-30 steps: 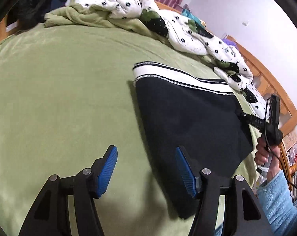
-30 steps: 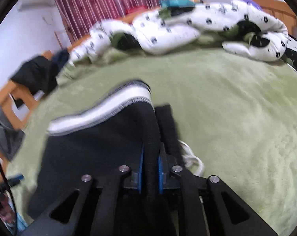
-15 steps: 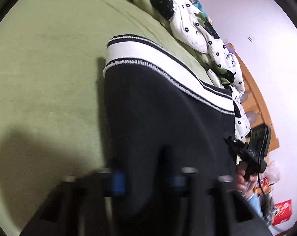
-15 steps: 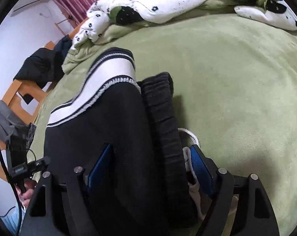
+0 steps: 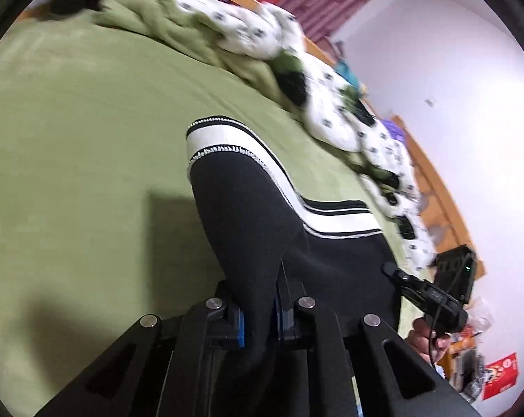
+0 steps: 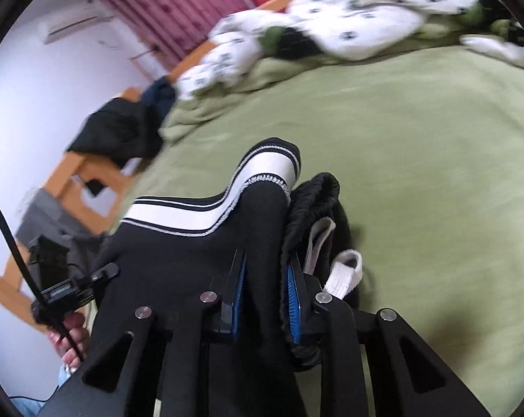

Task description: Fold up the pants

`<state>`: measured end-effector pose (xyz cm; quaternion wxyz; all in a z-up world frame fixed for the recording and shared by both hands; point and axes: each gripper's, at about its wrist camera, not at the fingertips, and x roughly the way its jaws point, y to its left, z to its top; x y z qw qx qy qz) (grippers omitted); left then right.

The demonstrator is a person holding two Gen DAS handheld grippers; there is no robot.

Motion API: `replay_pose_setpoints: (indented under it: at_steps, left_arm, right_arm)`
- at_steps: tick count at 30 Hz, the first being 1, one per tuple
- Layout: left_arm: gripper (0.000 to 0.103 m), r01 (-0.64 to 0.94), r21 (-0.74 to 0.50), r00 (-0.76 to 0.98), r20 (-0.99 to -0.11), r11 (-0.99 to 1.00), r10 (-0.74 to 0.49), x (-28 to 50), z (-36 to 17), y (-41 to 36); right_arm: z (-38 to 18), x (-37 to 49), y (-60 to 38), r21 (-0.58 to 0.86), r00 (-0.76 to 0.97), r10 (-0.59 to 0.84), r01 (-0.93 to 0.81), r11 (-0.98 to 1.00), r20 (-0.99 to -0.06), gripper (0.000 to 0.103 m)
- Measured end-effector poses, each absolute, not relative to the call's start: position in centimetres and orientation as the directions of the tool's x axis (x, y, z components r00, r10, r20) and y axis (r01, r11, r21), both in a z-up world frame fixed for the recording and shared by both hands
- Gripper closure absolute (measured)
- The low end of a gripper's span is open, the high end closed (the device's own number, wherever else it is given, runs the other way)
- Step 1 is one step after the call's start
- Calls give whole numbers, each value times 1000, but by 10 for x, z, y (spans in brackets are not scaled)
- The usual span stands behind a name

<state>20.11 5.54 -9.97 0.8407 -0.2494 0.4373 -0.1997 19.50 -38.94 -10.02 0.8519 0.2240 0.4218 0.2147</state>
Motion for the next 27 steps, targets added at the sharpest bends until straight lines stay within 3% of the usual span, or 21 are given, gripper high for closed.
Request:
replay_pose_setpoints:
  at_steps: [3,5,9,11,15,17,18,19,20,22,24,27]
  left_arm:
    - [90,85,-476,537,-718,875,-443,198,-108,97]
    - [86,67,-439,498,-763,896,-412,200,-132,106]
    - [51,39,-348,469,-822,937,-324,198,-170,102]
    - [51,46,-325,509,-806,945,-302,192,-165,102]
    - [50,57,-234,571,-790,971,-224,190,-141,104]
    - [48,56,-232,593,-775,971,-220,193,-131,104]
    - [48,56,-243,598,-769,968,-227,197,-127,104]
    - [47,56,-251,597,-768,967,-233,200,-124,105]
    - [47,54,-253,594,-769,966,-235,202,-123,106]
    - [48,52,-249,596,-770,967,-230,207,-118,105]
    - [48,66,-241,609,-759,968,-230,203,-114,107]
    - [46,98,-246,639,-727,964,-250,205,-108,104]
  right_arm:
    - [-121,199,-339,586,512,599,-209,783,-616,85]
    - [-134,197,-317,480,555,504,-202,854,-662,82]
    - [-147,191,-320,359,564,421,-224,906,-710,74]
    - [-138,189,-321,307,554,378,-220,926,-742,62]
    - [-105,193,-313,225,643,311,-216,950,-699,61]
    - [-100,212,-304,244,657,332,-225,943,-677,47]
    - [-103,225,-299,254,656,328,-209,944,-679,47]
    - [-108,238,-292,251,640,324,-205,946,-697,53]
    - [-118,251,-284,256,602,337,-220,941,-724,80]
    - [-120,259,-279,236,595,321,-217,947,-737,82]
    - [-109,250,-298,345,603,426,-253,904,-674,86]
    - [-124,249,-311,325,596,373,-193,926,-711,86]
